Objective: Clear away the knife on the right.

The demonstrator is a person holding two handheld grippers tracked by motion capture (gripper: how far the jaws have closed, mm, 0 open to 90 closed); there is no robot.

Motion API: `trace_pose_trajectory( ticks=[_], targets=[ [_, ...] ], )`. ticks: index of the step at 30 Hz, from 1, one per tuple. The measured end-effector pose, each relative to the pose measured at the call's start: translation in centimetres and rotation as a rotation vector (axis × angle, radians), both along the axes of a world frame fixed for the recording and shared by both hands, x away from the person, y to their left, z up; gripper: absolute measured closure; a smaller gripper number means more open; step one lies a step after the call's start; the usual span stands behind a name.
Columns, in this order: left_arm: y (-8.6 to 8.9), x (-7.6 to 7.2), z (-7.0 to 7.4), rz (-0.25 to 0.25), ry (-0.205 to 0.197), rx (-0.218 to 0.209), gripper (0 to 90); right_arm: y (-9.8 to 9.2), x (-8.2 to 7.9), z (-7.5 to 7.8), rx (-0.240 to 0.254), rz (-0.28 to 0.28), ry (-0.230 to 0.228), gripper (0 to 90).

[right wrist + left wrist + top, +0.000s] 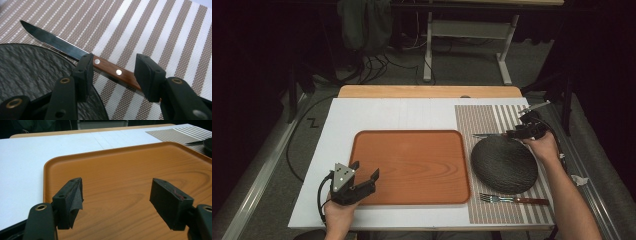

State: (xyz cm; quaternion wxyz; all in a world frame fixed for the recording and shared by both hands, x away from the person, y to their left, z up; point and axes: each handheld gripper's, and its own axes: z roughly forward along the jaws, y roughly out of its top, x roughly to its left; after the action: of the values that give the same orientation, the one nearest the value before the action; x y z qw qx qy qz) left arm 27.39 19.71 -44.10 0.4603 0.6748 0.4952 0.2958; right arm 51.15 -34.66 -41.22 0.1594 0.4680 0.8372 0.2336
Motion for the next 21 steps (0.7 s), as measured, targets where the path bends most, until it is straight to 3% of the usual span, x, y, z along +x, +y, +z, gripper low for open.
trace_pose_trajectory(
  ticks=[7,21],
  targets=[
    [-0.1,0.0,0.0,0.000,0.000,0.007,26.8,0.0,0.6,-0.3,-0.037,0.002,0.031,51.7],
    [-0.2,0.0,-0.1,0.000,0.002,0.011,26.8,-0.1,1.1,-0.8,-0.040,0.004,0.058,50.3]
  ],
)
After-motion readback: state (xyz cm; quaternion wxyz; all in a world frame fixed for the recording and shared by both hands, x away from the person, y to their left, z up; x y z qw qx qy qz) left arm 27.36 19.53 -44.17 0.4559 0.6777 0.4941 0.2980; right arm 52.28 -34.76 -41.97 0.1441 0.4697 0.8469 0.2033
